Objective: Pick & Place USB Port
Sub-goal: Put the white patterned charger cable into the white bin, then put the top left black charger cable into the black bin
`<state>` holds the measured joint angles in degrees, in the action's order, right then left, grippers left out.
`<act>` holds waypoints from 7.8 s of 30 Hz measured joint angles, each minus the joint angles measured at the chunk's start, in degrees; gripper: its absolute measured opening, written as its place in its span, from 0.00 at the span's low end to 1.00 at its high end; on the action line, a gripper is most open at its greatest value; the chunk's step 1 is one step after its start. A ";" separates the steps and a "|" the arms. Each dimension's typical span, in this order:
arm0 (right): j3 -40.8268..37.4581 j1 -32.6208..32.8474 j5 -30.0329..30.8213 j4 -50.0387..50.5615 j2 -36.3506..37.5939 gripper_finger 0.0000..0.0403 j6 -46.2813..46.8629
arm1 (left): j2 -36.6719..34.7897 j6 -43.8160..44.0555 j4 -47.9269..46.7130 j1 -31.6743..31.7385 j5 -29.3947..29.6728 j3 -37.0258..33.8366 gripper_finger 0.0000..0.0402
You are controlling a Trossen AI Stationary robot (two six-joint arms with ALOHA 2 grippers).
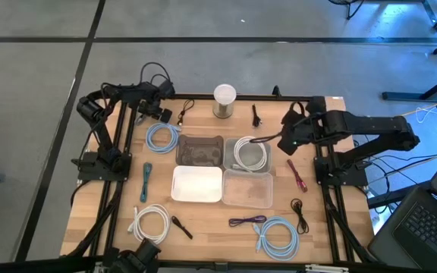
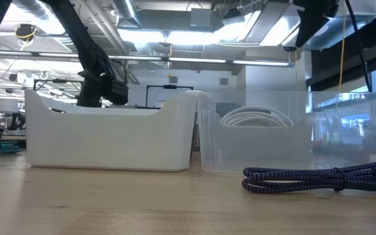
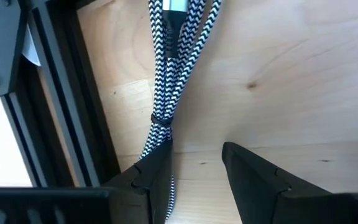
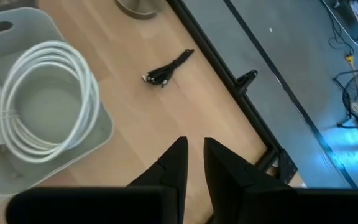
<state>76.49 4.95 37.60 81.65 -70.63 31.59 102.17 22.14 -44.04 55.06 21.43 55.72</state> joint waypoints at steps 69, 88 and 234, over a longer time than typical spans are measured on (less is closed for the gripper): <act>0.00 2.25 1.31 -0.04 0.00 0.14 1.40 | 8.74 -8.40 -14.53 1.46 5.81 16.17 0.03; 0.00 1.92 3.17 -0.43 0.00 0.14 1.24 | -22.98 -20.38 -7.12 -20.79 -30.12 16.28 0.03; 0.00 2.03 -3.17 -8.45 0.00 0.14 -2.22 | 4.53 -7.41 10.84 -5.39 -26.31 8.31 0.58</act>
<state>76.49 6.98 34.44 73.20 -70.63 29.38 106.70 14.73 -33.20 49.66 -4.88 64.03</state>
